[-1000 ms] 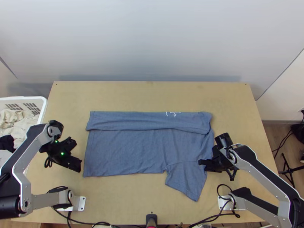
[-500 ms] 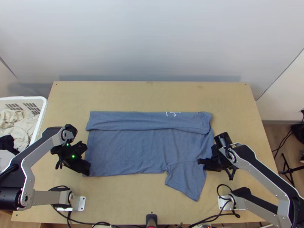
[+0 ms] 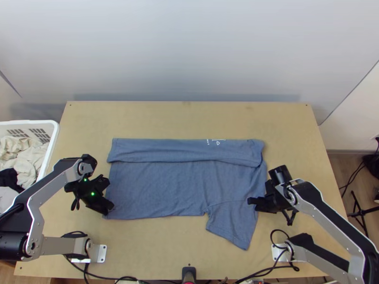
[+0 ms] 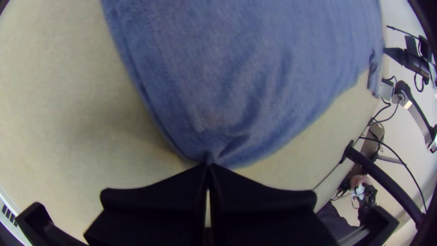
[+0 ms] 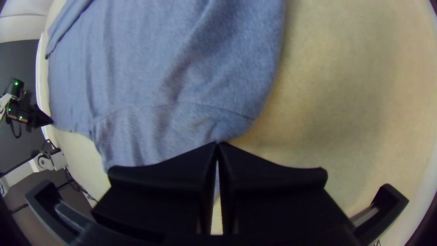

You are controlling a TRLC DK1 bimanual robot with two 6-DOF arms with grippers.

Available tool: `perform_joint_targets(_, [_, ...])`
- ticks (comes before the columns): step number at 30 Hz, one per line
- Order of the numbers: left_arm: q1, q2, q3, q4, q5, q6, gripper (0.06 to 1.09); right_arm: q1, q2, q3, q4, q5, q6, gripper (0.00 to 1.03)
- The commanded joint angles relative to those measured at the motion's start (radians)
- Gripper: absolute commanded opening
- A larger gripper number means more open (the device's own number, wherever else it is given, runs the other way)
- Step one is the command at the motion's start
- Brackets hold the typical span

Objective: Fold the t-shirt

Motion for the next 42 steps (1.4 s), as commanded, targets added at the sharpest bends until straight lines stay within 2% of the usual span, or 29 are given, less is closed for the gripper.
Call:
perform_joint_targets(1, [0.04,0.005,0.02,0.021,0.002,0.017,0.1,0.018,-0.098,0.038,-0.065,-0.005,-0.001,0.03])
perform_joint_targets(15, [0.15,0.048,0.196,0.093,0.022,-0.149,0.1,0.018,-0.148,0.091,-0.118,0.011,-0.019,0.03])
perform_joint_targets(25, [0.193,0.034,0.218,0.081,0.022,-0.158,0.1,-0.09,-0.179,0.13,-0.117,0.057,-0.133,0.03])
perform_joint_targets(29, [0.193,0.019,0.23,0.067,0.022,-0.166,0.1,-0.111,-0.188,0.163,-0.118,0.055,-0.143,0.03])
perform_joint_targets(33, [0.183,-0.004,0.287,0.069,0.048,-0.226,0.1,-0.111,-0.194,0.223,-0.112,0.052,-0.137,0.03])
perform_joint_targets(38, [0.177,0.028,0.369,0.122,0.068,-0.365,0.1,-0.107,-0.16,0.275,-0.06,0.052,-0.13,0.03])
perform_joint_targets(42, [0.167,0.074,0.429,0.136,0.068,-0.414,0.1,-0.105,-0.099,0.318,-0.02,0.052,-0.127,0.03])
